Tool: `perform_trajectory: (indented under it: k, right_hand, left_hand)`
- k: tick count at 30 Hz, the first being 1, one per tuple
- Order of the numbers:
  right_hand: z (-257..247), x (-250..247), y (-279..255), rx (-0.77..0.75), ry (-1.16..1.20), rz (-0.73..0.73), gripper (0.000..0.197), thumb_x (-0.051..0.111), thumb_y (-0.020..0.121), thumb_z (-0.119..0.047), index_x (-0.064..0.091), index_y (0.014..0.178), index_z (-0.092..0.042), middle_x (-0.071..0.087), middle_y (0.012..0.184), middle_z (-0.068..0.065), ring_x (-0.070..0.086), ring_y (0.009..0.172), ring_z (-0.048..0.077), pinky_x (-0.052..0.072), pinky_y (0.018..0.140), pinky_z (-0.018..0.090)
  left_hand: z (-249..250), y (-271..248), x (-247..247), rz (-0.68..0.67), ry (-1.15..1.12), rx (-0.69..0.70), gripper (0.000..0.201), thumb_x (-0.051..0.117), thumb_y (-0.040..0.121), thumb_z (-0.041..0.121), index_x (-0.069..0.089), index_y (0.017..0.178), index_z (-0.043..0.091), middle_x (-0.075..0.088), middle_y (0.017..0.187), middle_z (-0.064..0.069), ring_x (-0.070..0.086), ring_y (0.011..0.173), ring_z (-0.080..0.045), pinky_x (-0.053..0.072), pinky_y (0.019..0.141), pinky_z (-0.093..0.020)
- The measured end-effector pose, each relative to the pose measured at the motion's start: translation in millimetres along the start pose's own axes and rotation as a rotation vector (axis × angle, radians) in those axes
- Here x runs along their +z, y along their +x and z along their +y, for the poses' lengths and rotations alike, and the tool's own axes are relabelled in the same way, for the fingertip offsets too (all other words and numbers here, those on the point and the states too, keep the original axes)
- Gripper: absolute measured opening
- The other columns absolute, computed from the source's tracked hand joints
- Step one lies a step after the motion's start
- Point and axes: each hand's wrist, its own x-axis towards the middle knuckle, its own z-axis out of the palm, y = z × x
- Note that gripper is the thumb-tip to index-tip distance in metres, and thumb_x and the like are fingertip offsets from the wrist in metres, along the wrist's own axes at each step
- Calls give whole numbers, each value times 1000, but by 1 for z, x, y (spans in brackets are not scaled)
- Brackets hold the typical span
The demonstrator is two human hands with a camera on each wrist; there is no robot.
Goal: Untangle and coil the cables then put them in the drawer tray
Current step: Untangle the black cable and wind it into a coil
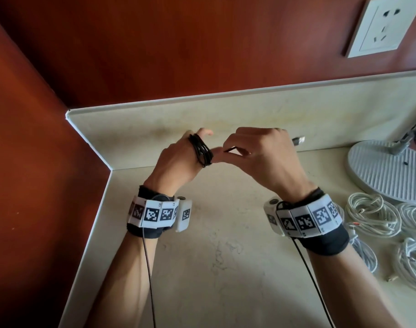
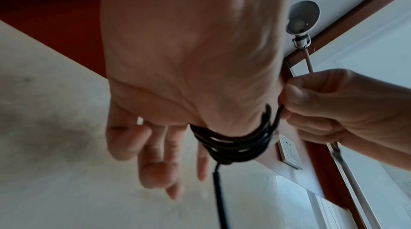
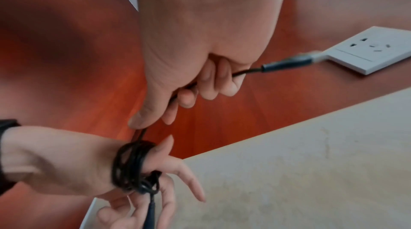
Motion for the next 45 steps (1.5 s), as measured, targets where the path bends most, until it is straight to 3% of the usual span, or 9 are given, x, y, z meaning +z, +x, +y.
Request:
perform_trajectory:
  k: [7, 10, 15, 23, 31, 35, 38, 41, 45]
  right_hand:
    - [14, -9, -1, -10, 114, -25, 48, 85, 76, -54, 66, 78, -10, 42, 76, -11, 41, 58, 19, 33, 48, 34]
    - [21, -11, 0, 2, 203, -56, 55, 87, 68, -60, 64, 78, -11, 44, 76, -8, 43, 62, 23, 36, 55, 36]
    - [32, -8, -3, 155, 477, -57, 53, 98, 57, -44, 62, 72, -8, 49, 65, -2, 42, 59, 26, 32, 52, 33]
    - [45, 18, -10, 295, 1127, -159, 34, 85, 82, -31, 65, 81, -4, 67, 67, 4, 53, 47, 16, 42, 42, 29]
    - [56, 23, -19, 382, 1389, -289, 27, 72, 94, -40, 65, 83, -16, 58, 66, 20, 53, 57, 15, 49, 65, 21]
    - [52, 27, -18, 415, 1428, -288, 22, 56, 102, -28, 65, 88, -14, 64, 84, -1, 37, 62, 20, 35, 62, 31]
    - [43, 35, -13, 455, 1431, -204, 23, 53, 102, -26, 58, 85, -12, 48, 75, 0, 20, 63, 25, 23, 61, 34]
    - [34, 40, -10, 445, 1407, -134, 23, 51, 104, -14, 62, 89, 0, 26, 74, 15, 20, 66, 26, 24, 62, 31]
    - [22, 49, -11, 462, 1344, -102, 39, 43, 109, -15, 50, 114, 24, 46, 83, 28, 38, 72, 29, 36, 61, 29]
  left_hand:
    - [19, 2, 16, -306, -235, 111, 43, 50, 94, 63, 50, 131, 41, 62, 93, 1, 65, 87, -21, 55, 84, -47]
    - [28, -6, 9, -431, -294, 77, 4, 56, 101, 49, 57, 99, 47, 65, 88, 2, 63, 85, -20, 51, 77, -27]
    - [49, -20, -4, -441, -337, 204, 21, 55, 101, 48, 48, 83, 40, 56, 77, 5, 48, 65, -2, 39, 61, -16]
    - [51, -35, -25, -371, -298, 242, 16, 52, 90, 66, 41, 100, 72, 40, 91, 12, 51, 67, 6, 38, 60, -10]
    - [50, -37, -25, -326, -293, 441, 43, 48, 92, 65, 58, 125, 40, 31, 112, 9, 49, 75, 4, 36, 64, -11]
    - [50, -36, -26, -262, -379, 504, 57, 45, 88, 65, 62, 132, 32, 30, 118, 2, 50, 97, 15, 41, 75, -7]
    - [46, -30, -23, -191, -381, 533, 58, 43, 94, 64, 59, 138, 30, 29, 123, -1, 52, 96, -7, 46, 80, -18]
    - [39, -22, -19, -153, -476, 550, 64, 38, 100, 64, 53, 147, 24, 29, 124, -8, 49, 96, -17, 47, 85, -23]
    - [38, -16, -17, -52, -596, 556, 92, 27, 92, 78, 44, 155, 14, 28, 131, -12, 53, 95, -21, 53, 83, -27]
